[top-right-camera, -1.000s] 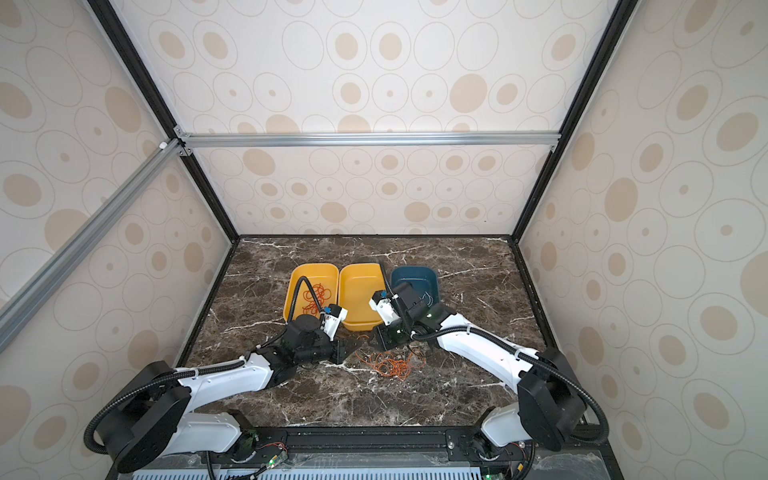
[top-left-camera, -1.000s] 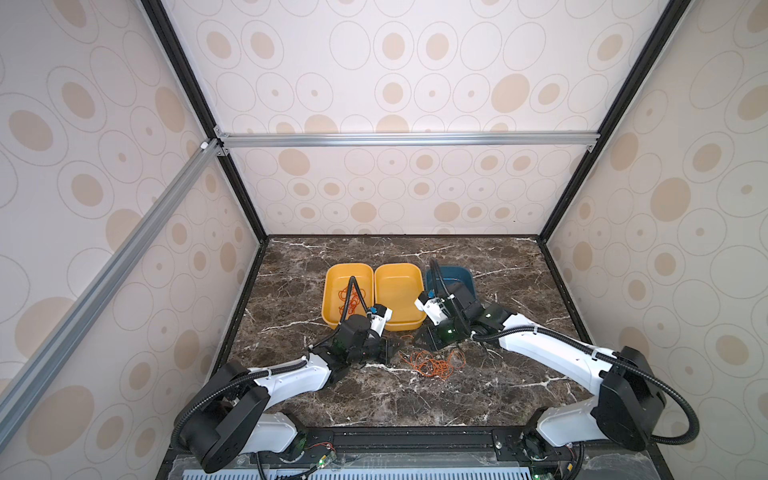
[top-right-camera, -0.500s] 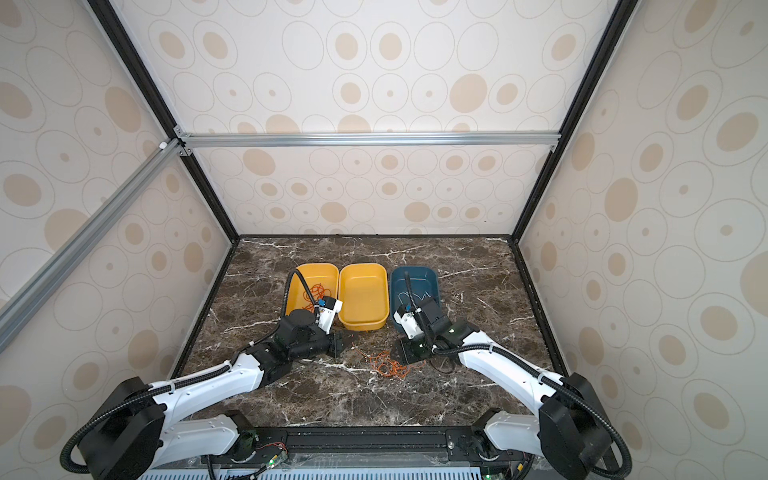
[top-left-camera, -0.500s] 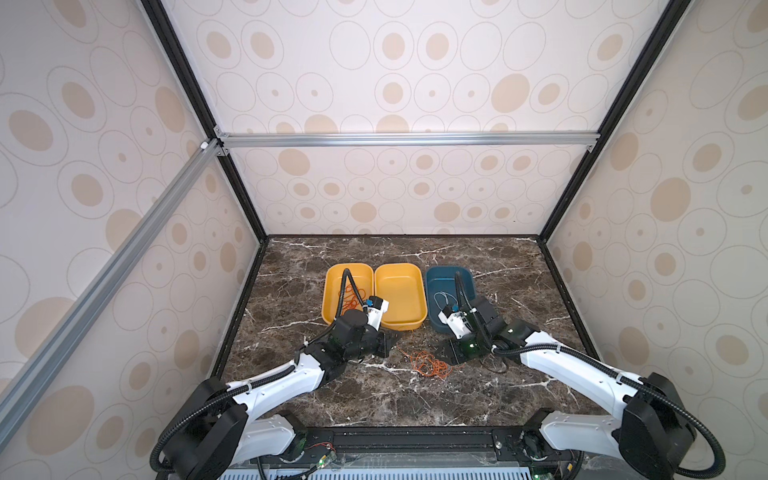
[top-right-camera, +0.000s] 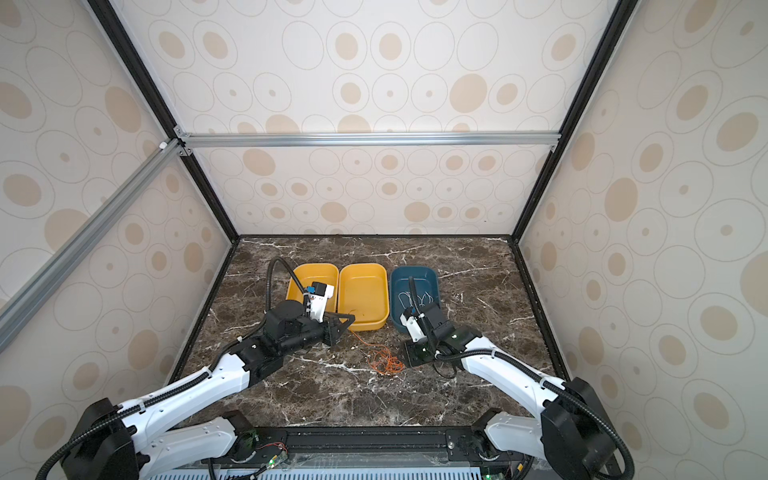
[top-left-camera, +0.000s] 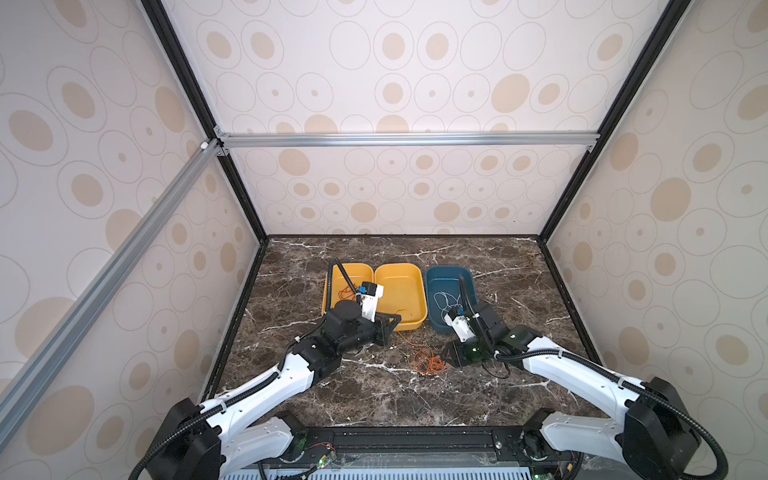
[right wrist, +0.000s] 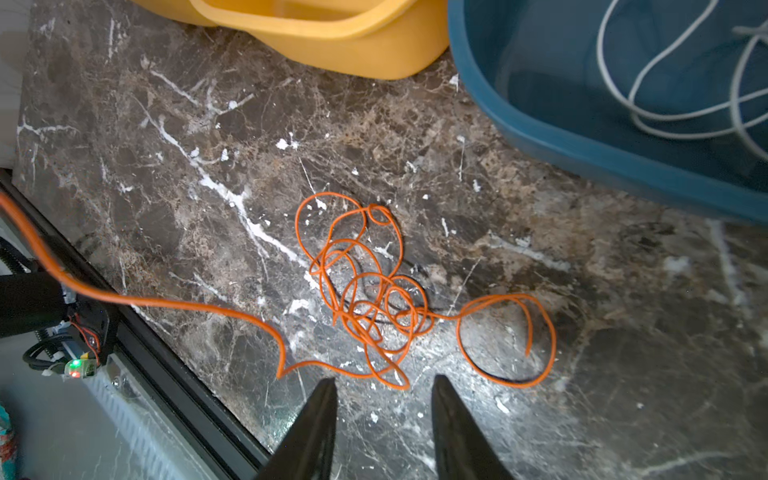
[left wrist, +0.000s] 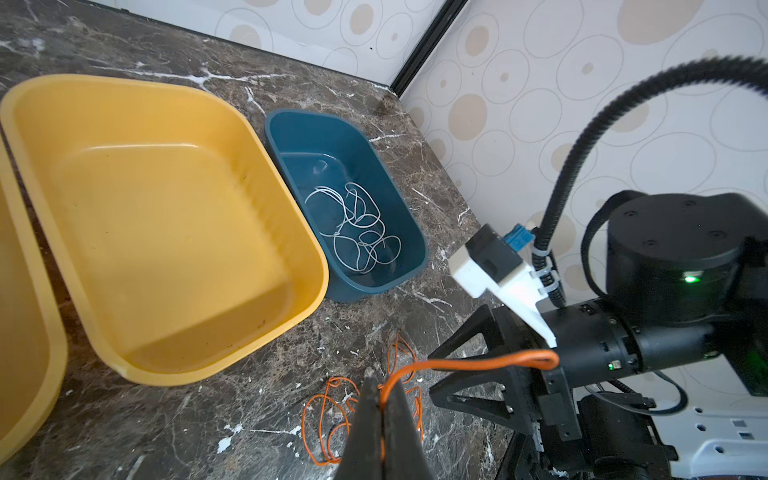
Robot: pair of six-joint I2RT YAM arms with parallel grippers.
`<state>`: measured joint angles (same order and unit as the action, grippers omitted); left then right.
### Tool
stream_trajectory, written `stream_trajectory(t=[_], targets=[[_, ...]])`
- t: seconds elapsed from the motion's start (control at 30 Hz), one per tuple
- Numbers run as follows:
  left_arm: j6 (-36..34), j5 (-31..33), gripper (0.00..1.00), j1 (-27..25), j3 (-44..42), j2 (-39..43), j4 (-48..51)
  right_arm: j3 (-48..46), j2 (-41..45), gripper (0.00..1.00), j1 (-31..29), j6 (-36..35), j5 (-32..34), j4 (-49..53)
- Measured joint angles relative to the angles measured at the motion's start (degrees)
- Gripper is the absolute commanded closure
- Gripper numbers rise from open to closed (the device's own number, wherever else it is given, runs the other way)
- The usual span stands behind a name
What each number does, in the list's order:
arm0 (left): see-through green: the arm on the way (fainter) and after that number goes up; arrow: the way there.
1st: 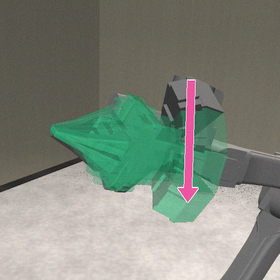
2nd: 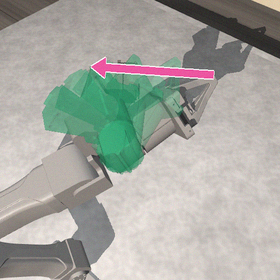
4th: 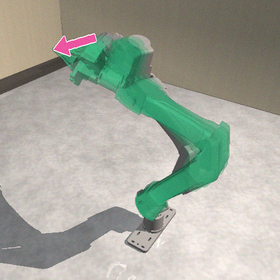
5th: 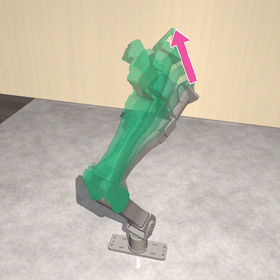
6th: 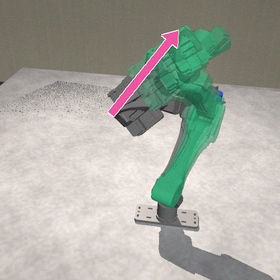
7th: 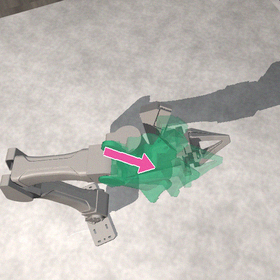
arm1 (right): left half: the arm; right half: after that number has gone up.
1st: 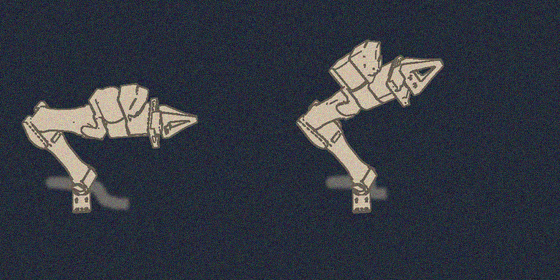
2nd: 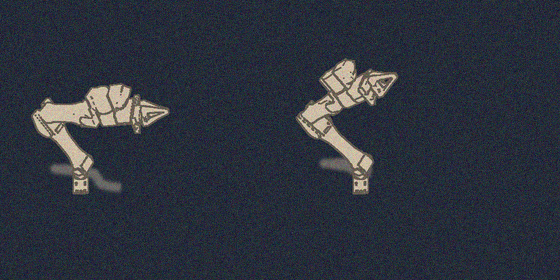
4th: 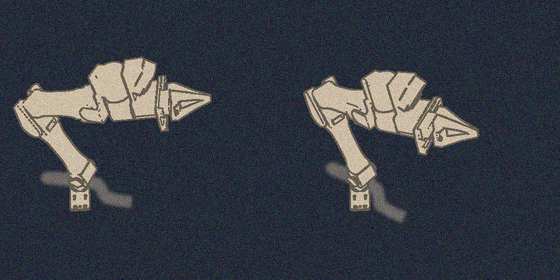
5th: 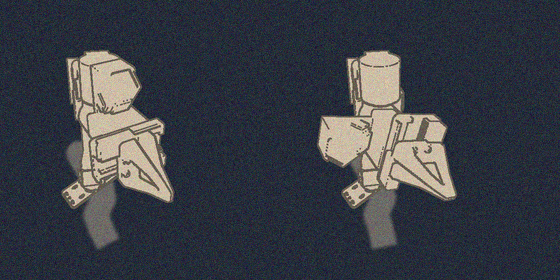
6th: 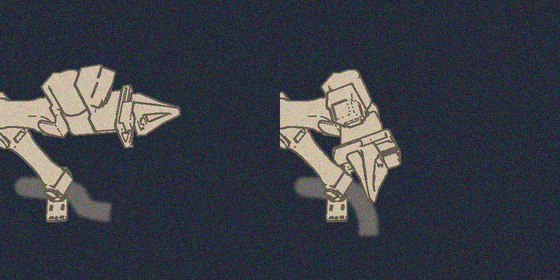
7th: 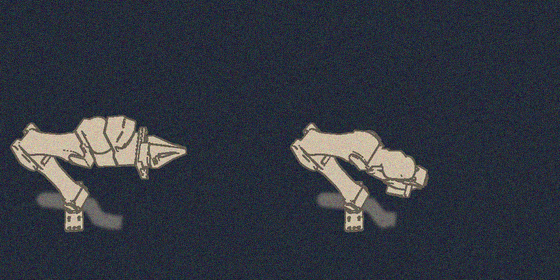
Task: Untangle the cables
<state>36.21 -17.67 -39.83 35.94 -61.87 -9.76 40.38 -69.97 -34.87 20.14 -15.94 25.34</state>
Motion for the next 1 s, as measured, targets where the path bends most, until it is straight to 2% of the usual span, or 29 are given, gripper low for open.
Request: stream_trajectory(t=[0.33,0.5,0.6,0.67,0.77,1.0], targets=[[0.0,0.2,1.0,0.2,0.0,1.3,1.2,-1.5,-4.6,0.7,0.0,2.8,-2.6,-5.5],[0.0,0.2,1.0,0.2,0.0,1.4,1.3,-1.5,-6.4,0.82,0.1,3.6,-4.1,-7.9],[0.0,0.2,1.0,0.2,0.0,1.7,1.3,-1.5,-8.2,0.96,0.1,4.3,-4.8,-8.7],[-0.1,0.2,1.0,0.2,0.0,1.9,1.4,-1.5,-8.6,1.0,0.1,4.8,-4.6,-8.8],[-0.1,0.3,1.0,0.3,0.0,2.6,1.7,-1.5,-8.5,1.0,0.1,5.1,-3.0,-8.9],[-0.7,2.3,1.0,1.7,-0.1,5.9,3.6,-0.5,-6.4,1.0,0.2,6.0,6.4,-5.9]])
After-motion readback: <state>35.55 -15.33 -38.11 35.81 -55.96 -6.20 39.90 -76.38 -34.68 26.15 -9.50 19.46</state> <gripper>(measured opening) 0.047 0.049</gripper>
